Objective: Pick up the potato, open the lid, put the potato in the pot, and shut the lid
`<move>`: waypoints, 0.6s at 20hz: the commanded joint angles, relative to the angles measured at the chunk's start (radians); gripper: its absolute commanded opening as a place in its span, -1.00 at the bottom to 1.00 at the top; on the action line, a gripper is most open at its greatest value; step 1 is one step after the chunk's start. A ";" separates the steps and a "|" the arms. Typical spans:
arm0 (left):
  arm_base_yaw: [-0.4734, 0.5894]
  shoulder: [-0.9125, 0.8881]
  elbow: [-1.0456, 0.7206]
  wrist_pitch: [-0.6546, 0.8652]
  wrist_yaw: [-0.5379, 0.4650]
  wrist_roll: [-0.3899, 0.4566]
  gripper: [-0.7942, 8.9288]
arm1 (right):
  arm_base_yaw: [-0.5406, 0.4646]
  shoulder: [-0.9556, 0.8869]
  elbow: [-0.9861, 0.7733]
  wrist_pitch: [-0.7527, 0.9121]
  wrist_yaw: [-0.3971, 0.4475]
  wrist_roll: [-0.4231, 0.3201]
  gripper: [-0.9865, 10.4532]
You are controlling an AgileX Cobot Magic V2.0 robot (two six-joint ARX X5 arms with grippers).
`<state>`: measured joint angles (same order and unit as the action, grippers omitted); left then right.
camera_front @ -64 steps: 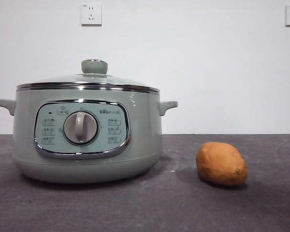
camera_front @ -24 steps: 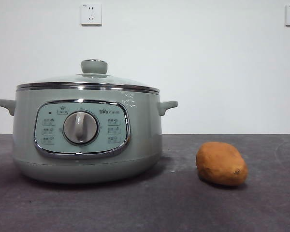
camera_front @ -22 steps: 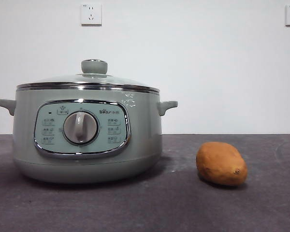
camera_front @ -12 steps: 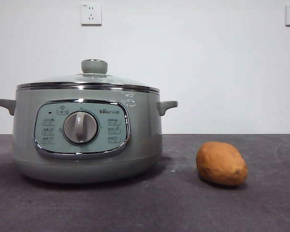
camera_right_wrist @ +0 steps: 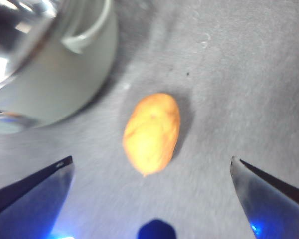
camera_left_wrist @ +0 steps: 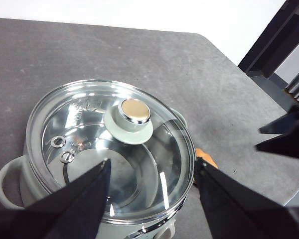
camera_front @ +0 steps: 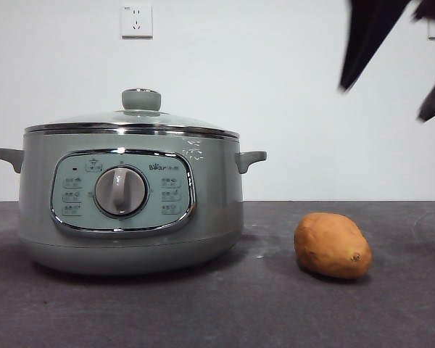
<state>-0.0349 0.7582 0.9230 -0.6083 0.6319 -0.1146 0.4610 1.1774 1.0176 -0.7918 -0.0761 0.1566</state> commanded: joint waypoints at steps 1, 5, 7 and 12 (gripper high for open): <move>0.002 -0.001 0.002 0.009 -0.001 0.011 -0.25 | 0.045 0.095 0.003 0.052 0.054 0.054 0.16; 0.002 -0.001 0.002 0.008 -0.002 0.011 -0.25 | 0.072 0.274 0.003 0.133 0.057 0.090 0.16; 0.002 -0.001 0.002 0.008 -0.003 0.011 -0.25 | 0.072 0.344 0.003 0.165 0.057 0.097 0.16; 0.002 -0.001 0.002 0.008 -0.008 0.011 -0.25 | 0.071 0.464 0.003 0.231 0.056 0.117 0.05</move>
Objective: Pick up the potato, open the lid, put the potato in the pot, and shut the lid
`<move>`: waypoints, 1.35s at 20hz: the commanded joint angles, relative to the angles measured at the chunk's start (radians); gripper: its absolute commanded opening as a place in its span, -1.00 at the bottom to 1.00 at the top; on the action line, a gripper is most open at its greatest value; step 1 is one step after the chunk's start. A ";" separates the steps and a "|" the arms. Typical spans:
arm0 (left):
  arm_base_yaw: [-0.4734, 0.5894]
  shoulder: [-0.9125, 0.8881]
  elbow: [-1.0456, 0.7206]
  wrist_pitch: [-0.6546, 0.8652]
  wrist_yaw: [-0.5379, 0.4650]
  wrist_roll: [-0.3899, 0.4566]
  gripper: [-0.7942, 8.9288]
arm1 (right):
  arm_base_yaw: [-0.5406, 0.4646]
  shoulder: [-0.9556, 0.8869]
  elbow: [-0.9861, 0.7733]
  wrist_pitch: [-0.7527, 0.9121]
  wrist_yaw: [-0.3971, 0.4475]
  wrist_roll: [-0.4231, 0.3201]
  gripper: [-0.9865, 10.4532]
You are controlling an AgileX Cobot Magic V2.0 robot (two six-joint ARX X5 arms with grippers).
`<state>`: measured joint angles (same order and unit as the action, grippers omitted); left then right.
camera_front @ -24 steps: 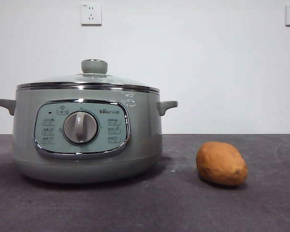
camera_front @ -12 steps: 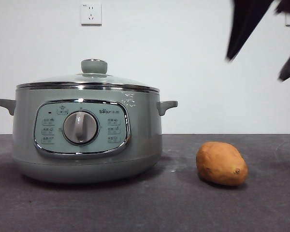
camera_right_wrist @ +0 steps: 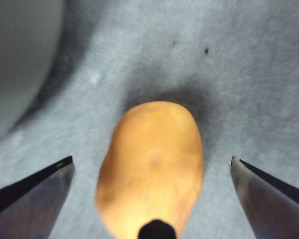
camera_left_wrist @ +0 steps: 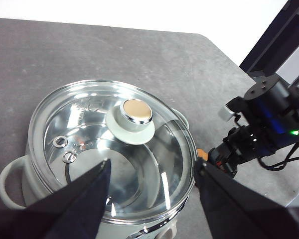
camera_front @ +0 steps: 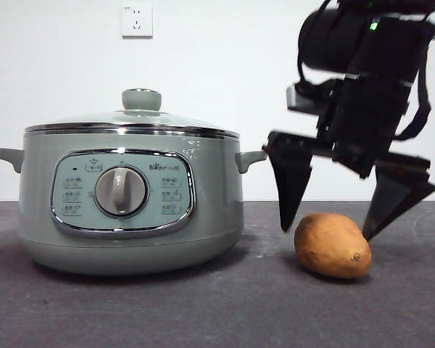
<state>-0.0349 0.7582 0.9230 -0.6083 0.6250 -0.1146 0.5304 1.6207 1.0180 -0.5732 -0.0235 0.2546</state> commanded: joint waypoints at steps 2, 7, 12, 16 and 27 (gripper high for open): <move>0.002 -0.001 0.002 0.008 -0.013 0.011 -0.25 | 0.002 0.029 0.002 0.014 0.003 0.027 -0.35; 0.002 -0.001 0.002 0.003 -0.023 0.011 -0.25 | 0.002 0.022 0.002 0.006 -0.003 0.032 -0.85; -0.006 0.052 0.002 0.022 -0.023 0.011 -0.23 | 0.002 -0.107 0.002 -0.079 -0.001 0.032 -0.85; -0.068 0.153 0.004 0.145 -0.054 -0.002 -0.17 | 0.001 -0.249 0.002 -0.137 0.005 0.032 -0.85; -0.386 0.512 0.128 0.332 -0.452 0.012 -0.18 | 0.001 -0.428 0.002 -0.260 0.058 0.032 -0.85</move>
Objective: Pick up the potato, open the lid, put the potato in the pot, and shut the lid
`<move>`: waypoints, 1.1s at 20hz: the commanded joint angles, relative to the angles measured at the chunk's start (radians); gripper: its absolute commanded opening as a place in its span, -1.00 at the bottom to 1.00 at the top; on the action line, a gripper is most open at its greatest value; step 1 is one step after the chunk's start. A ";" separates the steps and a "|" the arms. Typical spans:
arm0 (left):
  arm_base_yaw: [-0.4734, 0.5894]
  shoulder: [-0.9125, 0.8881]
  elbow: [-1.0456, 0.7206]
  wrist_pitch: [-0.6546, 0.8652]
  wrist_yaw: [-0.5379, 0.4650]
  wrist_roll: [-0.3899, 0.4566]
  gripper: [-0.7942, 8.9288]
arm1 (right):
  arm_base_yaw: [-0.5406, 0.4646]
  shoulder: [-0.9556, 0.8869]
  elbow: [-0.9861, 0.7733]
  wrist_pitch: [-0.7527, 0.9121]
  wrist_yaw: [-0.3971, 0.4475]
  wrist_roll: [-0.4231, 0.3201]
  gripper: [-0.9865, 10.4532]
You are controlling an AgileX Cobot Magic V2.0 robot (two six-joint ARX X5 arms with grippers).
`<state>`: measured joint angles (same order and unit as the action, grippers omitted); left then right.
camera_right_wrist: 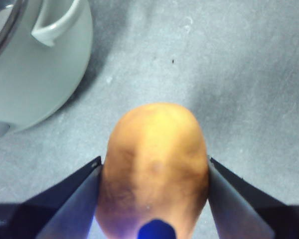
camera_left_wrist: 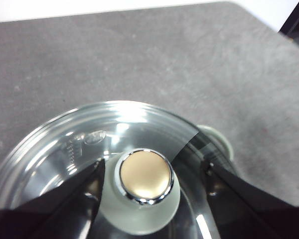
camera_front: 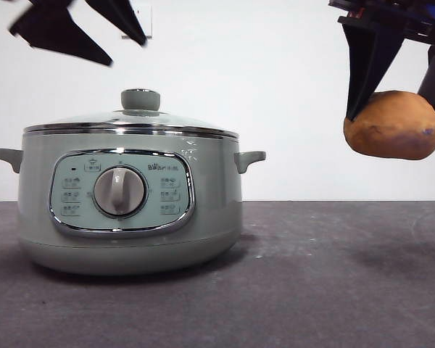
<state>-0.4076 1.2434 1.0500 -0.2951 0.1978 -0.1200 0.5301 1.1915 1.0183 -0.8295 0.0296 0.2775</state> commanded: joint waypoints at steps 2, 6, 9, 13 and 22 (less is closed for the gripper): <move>-0.031 0.071 0.001 0.035 -0.041 0.019 -0.18 | 0.001 0.001 0.002 -0.006 0.004 0.010 -0.85; -0.037 0.133 0.001 0.040 -0.040 0.019 -0.18 | 0.001 0.001 0.002 -0.007 0.004 0.013 -0.83; -0.037 0.160 0.001 0.039 -0.040 0.019 -0.21 | 0.001 0.001 0.002 -0.007 0.003 0.013 -0.83; -0.039 0.160 0.001 0.040 -0.040 0.054 -0.88 | 0.002 0.001 0.002 -0.007 0.003 0.013 -0.83; -0.043 0.040 0.001 0.046 -0.149 0.109 -0.85 | 0.001 0.001 0.002 0.009 0.003 0.013 -0.83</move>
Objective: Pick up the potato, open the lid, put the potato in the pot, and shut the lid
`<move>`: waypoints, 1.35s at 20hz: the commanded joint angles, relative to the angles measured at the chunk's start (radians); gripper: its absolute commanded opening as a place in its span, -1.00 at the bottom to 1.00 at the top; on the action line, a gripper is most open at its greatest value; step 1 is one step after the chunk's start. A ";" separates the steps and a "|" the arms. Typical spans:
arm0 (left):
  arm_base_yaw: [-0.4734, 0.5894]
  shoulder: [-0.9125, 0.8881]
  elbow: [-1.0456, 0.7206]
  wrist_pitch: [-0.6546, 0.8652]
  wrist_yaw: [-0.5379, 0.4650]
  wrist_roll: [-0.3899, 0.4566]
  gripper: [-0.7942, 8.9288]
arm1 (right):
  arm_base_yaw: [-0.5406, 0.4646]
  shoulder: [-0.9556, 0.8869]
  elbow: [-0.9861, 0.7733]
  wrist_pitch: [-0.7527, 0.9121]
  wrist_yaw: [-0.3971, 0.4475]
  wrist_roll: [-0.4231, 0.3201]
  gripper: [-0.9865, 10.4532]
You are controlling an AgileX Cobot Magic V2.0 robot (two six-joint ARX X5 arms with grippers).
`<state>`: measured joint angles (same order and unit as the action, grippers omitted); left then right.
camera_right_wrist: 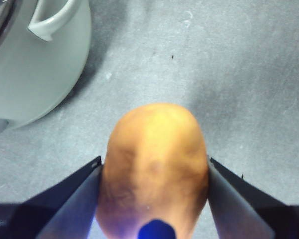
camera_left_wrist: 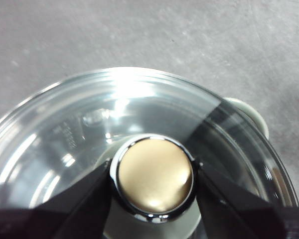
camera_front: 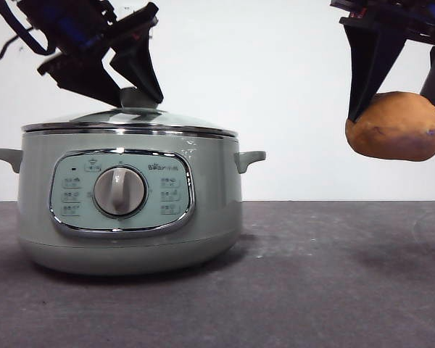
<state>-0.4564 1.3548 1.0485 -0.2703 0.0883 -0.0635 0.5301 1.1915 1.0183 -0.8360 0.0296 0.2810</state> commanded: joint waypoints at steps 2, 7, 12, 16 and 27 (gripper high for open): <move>0.006 -0.174 0.002 0.017 -0.042 0.062 -0.85 | 0.002 0.001 0.002 0.052 0.003 0.009 -0.83; 0.006 -0.463 0.003 -0.013 -0.118 0.089 -0.85 | 0.004 0.001 0.006 0.191 -0.055 -0.002 -0.83; 0.006 -0.732 0.006 -0.127 -0.231 0.095 -0.85 | 0.046 0.060 0.111 0.268 -0.109 -0.032 -0.83; 0.006 -0.872 0.006 -0.179 -0.280 0.095 -0.85 | 0.118 0.232 0.298 0.257 -0.109 -0.090 -0.83; 0.006 -0.908 0.007 -0.256 -0.279 0.090 -0.85 | 0.240 0.823 0.787 0.157 -0.097 -0.288 -0.83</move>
<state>-0.4507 0.4602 1.0412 -0.5827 -0.1925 0.0185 0.7631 1.9984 1.8008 -0.6830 -0.0711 0.0208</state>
